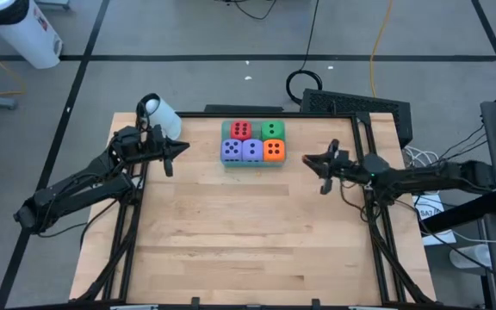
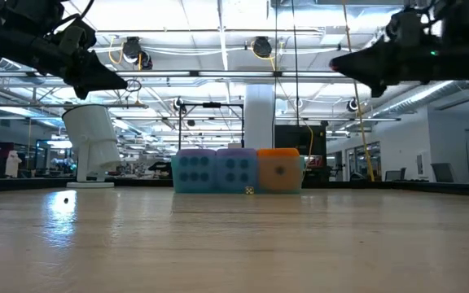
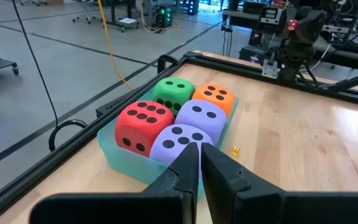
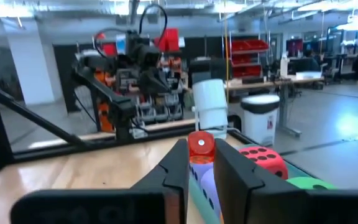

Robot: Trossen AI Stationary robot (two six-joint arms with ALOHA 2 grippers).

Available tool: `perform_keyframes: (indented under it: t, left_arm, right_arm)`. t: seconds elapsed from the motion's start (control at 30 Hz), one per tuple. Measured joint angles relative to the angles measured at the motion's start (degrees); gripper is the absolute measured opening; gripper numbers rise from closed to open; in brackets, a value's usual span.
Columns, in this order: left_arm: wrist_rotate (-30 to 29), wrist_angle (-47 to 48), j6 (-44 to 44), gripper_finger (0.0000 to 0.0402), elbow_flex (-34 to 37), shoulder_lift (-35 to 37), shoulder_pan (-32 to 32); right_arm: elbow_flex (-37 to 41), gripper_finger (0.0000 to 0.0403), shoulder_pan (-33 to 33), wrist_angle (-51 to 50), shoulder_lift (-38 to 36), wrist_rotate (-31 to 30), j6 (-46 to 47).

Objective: Pick & Place Dice
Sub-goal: Put the small red die into the blue bin

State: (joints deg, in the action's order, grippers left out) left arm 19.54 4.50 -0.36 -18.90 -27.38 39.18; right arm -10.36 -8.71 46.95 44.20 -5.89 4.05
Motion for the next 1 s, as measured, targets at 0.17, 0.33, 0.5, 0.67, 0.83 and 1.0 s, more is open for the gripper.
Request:
perform_keyframes:
  t: [0.17,0.33,0.5,0.67,0.83,1.0]
  left_arm:
    - [-0.07,-0.54,-0.12,0.0026,0.0,0.01,0.0]
    - [-0.06,-1.12,-0.44,0.0026,0.0,0.02,0.0]
    - [-0.1,-1.32,-0.47,0.0026,0.0,0.01,-0.02]
    - [-0.1,-2.59,-0.67,0.0026,0.0,0.0,0.0]
    - [-0.09,-4.17,-1.7,0.0026,0.0,0.01,-0.04]
    - [-0.08,-4.23,-1.7,0.0026,0.0,0.02,-0.02]
  right_arm:
    - [4.89,0.0052,0.02,0.99,-5.52,-0.02,2.05]
    - [6.66,0.0051,0.02,1.76,-6.62,-0.35,3.12]
    - [5.38,0.0047,0.08,0.57,-4.5,-1.2,4.38]
    - [-2.31,0.0047,0.16,-4.58,1.22,-2.46,2.76]
    - [-14.52,0.0047,-0.59,-15.9,10.53,-7.61,-1.35]
    - [-28.11,0.0047,-3.59,-25.24,22.23,-7.54,-4.8]
